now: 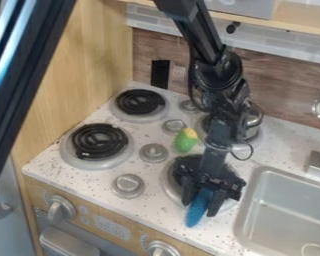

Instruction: Move the blue fork to left bottom of the buner

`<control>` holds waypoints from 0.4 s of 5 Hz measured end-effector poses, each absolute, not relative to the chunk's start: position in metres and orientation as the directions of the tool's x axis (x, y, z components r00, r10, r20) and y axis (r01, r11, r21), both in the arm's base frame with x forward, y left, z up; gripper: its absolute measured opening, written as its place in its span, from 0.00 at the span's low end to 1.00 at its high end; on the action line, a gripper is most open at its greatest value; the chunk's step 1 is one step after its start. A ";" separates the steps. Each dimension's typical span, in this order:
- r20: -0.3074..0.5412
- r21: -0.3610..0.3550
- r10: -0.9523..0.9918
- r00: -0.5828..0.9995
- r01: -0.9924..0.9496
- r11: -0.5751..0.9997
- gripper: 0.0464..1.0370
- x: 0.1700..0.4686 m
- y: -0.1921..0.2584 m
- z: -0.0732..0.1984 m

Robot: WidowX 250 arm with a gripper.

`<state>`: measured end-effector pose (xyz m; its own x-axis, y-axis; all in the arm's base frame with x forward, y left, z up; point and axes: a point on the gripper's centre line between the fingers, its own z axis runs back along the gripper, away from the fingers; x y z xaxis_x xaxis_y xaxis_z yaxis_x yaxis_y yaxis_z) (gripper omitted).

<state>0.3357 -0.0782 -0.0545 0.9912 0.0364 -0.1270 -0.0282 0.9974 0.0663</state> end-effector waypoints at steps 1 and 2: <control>-0.051 0.085 0.068 0.996 -0.063 0.994 0.33 0.337 -0.072 -0.031; 0.062 0.084 0.086 0.994 -0.091 0.992 0.32 0.343 -0.061 0.013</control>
